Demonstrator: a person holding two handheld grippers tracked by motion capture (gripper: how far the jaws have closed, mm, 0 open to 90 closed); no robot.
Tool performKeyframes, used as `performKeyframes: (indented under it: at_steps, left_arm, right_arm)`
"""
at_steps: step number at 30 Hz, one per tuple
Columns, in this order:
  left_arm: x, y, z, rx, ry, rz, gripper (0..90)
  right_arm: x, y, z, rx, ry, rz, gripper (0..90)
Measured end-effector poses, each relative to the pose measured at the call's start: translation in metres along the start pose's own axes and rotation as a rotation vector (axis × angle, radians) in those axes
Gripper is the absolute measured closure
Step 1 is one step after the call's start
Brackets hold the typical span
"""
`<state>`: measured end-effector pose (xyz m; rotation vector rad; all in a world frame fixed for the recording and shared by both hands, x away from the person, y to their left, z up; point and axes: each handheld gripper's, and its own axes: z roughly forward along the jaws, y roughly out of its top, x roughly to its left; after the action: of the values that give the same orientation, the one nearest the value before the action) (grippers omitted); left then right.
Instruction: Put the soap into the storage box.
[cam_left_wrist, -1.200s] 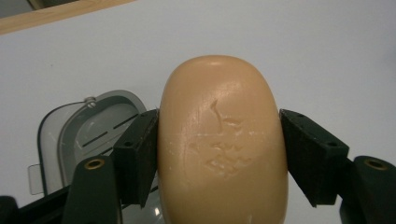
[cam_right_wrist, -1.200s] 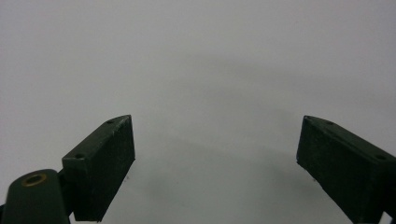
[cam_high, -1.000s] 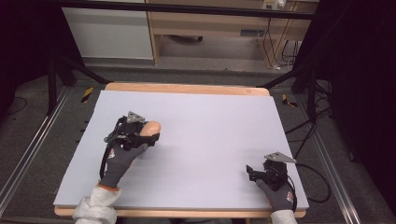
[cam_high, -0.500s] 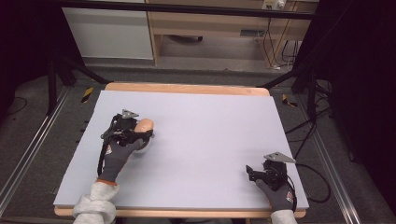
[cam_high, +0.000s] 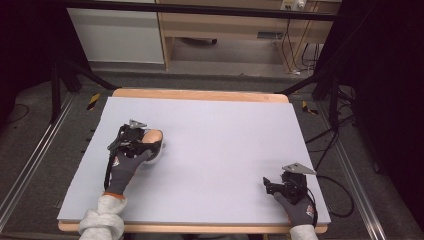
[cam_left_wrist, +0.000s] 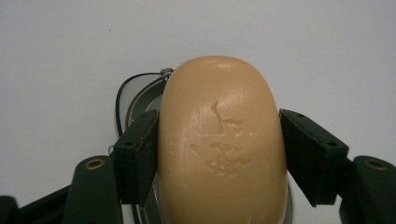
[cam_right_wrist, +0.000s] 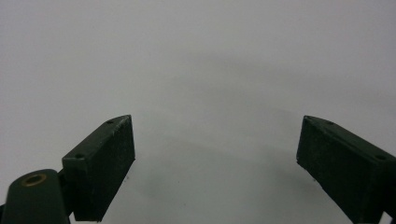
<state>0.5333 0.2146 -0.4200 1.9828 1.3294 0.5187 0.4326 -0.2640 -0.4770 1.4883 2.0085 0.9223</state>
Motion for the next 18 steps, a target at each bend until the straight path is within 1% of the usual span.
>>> performKeyframes:
  at_steps: [2,4,5,6,8,9,10,11,12,13,14,15,17,18]
  left_arm:
    - [0.0005,-0.0011,0.0010,0.003,0.003,0.003,31.5]
    - [0.0007,-0.0018,0.0019,0.003,0.003,0.001,31.5]
    - [0.0009,-0.0021,0.0021,0.006,0.006,0.002,31.5]
    - [0.0009,-0.0027,0.0027,0.005,0.006,0.001,31.5]
    - [0.0012,-0.0035,0.0034,0.008,0.006,0.002,31.5]
    - [0.0013,-0.0040,0.0039,0.009,0.006,0.003,31.5]
    - [0.0013,-0.0046,0.0045,0.009,0.007,0.002,31.5]
    - [0.0017,-0.0051,0.0046,0.013,0.007,0.005,31.5]
    - [0.0019,-0.0056,0.0050,0.014,0.008,0.005,31.5]
    - [0.0022,-0.0059,0.0048,0.014,0.006,0.004,31.5]
    - [0.0024,-0.0061,0.0048,0.013,0.005,0.004,31.5]
    - [0.0024,-0.0062,0.0047,0.013,0.004,0.005,31.5]
    - [0.0023,-0.0065,0.0047,0.011,0.004,0.005,31.5]
    - [0.0019,-0.0069,0.0053,0.005,0.000,-0.003,31.4]
  right_arm:
    - [-0.0007,-0.0003,0.0007,-0.004,-0.006,-0.012,11.5]
    - [-0.0007,-0.0003,0.0007,-0.004,-0.005,-0.012,11.5]
    - [0.0000,0.0000,0.0001,0.000,0.000,0.000,11.5]
    - [-0.0007,-0.0003,0.0007,-0.004,-0.006,-0.012,11.5]
    - [-0.0007,-0.0003,0.0007,-0.004,-0.005,-0.012,11.5]
    - [0.0001,0.0000,0.0001,-0.001,0.002,0.002,11.5]
    - [0.0001,0.0000,0.0001,0.000,0.002,0.003,11.5]
    - [-0.0005,-0.0003,0.0007,-0.004,-0.006,-0.010,11.5]
    - [-0.0006,-0.0003,0.0007,-0.003,-0.007,-0.013,11.5]
    - [0.0001,0.0000,0.0001,0.000,-0.001,-0.001,11.5]
    - [0.0001,0.0000,0.0000,0.001,0.000,0.000,11.5]
    - [-0.0006,-0.0003,0.0007,-0.003,-0.007,-0.013,11.5]
    - [-0.0003,-0.0003,0.0007,-0.002,-0.005,-0.010,11.5]
    - [-0.0003,-0.0003,0.0007,-0.003,-0.006,-0.011,11.5]
